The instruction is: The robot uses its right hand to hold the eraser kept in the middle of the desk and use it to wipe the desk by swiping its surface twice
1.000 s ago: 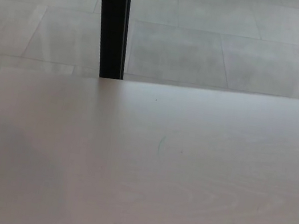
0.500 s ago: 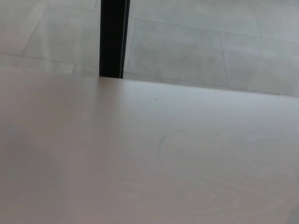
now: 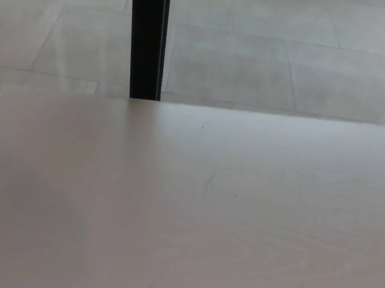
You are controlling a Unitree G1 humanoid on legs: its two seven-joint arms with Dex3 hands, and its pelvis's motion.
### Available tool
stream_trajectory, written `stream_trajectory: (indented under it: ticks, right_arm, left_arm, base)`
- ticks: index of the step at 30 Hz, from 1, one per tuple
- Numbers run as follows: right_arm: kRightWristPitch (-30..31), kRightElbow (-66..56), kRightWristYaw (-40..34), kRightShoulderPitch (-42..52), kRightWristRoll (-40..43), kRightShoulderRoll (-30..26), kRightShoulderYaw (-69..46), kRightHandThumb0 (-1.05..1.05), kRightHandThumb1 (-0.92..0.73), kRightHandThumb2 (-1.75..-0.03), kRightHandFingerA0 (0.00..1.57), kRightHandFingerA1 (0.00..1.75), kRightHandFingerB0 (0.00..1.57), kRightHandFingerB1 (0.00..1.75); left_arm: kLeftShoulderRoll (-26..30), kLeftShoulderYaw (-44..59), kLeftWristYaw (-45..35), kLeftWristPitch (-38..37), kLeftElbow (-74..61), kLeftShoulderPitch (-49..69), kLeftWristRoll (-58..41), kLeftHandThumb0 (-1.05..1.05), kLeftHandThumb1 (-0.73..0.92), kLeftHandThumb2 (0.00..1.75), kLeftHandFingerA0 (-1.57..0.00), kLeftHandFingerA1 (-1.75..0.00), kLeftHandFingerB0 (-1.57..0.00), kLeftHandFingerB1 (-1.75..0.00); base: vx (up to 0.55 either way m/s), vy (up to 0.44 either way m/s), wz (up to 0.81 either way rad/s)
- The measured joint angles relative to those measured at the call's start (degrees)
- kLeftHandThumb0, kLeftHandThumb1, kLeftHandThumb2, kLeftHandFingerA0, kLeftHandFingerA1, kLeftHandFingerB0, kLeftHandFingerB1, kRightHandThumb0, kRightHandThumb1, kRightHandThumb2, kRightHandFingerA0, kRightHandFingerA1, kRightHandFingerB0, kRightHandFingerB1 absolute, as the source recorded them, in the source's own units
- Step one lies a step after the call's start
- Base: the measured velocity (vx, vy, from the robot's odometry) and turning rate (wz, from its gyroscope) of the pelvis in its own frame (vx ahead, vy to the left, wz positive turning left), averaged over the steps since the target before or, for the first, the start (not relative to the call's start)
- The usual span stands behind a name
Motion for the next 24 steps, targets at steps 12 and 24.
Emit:
stream_trajectory:
  ticks: [12, 24]
  right_arm:
    - [1.4, 6.8, -2.2, 21.3, 5.0, 2.9, -21.9, -0.74, -0.64, -0.98, 0.49, 0.74, 0.05, 0.58]
    - [0.9, 10.7, -6.4, 26.0, 10.2, 14.1, -24.5, -0.60, -0.76, -0.62, 0.48, 0.74, 0.11, 0.74]
  left_arm:
    - [0.1, 0.5, -0.5, 0.1, 0.0, 0.7, -0.2, -0.79, 0.81, 0.64, -0.45, -1.23, -0.42, -1.00]
    - [0.5, -1.3, -0.5, 0.2, 0.7, 1.2, 0.3, -0.80, 0.82, 0.64, -0.50, -1.15, -0.43, -0.93]
  base:
    - [0.00, 0.000, 0.00]
    - [0.00, 0.000, 0.00]
